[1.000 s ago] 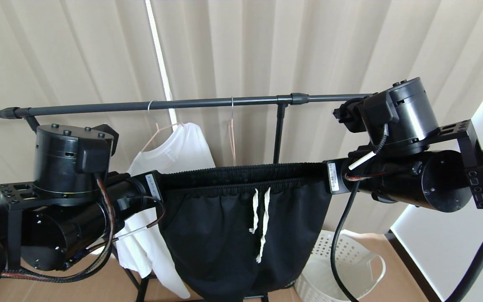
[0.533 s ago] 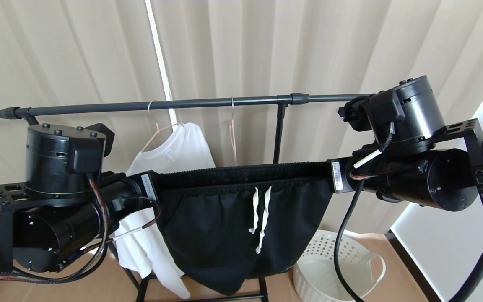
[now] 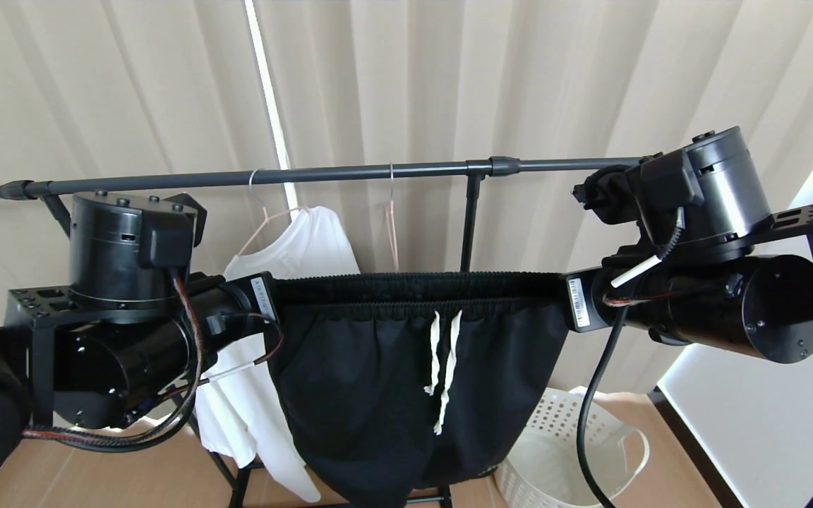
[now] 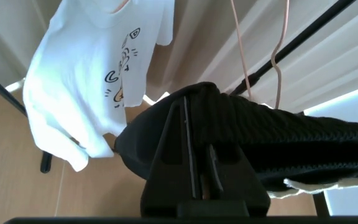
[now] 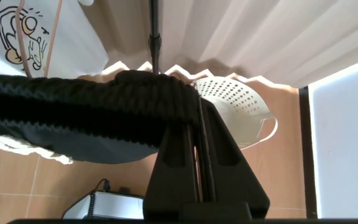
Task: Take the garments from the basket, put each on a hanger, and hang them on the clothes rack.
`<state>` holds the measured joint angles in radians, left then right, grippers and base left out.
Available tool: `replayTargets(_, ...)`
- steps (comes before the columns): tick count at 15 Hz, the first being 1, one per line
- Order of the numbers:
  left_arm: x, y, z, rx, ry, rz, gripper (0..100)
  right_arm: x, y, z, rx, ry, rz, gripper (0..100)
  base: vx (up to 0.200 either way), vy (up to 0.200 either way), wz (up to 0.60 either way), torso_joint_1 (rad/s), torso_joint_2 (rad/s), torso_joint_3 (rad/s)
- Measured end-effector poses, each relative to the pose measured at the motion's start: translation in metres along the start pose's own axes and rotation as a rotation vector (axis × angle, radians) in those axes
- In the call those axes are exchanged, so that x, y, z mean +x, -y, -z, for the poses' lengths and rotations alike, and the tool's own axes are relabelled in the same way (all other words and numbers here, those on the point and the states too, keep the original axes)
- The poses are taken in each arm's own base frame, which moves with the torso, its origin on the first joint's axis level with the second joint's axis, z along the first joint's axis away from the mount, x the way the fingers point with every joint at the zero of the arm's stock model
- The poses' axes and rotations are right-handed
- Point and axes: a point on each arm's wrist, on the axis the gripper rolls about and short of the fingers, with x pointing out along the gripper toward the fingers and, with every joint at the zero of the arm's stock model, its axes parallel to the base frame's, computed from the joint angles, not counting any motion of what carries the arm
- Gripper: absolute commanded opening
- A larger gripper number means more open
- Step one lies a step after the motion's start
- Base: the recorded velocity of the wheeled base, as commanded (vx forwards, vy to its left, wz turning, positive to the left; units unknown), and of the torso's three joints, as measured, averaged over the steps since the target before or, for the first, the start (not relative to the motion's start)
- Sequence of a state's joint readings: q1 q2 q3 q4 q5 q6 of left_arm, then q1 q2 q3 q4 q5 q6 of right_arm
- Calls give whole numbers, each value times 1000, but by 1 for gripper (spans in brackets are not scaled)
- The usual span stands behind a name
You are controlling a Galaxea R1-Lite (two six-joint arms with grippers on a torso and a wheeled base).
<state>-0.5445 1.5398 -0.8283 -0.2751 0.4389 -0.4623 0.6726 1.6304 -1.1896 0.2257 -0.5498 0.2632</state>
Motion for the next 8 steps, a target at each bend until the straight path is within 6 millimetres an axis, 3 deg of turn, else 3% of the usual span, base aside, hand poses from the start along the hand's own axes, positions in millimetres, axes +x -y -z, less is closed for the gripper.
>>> replayTargets(3,16,13,-11,-9,21,7,0,-11,-3,9,-84,-2,-30,0,0,0,0,0,0,0)
replayTargets(8,52,41,-30,-13,66,29,0,-32,-26,31,-205,-16,-137,0,0,0,0,0,0,0)
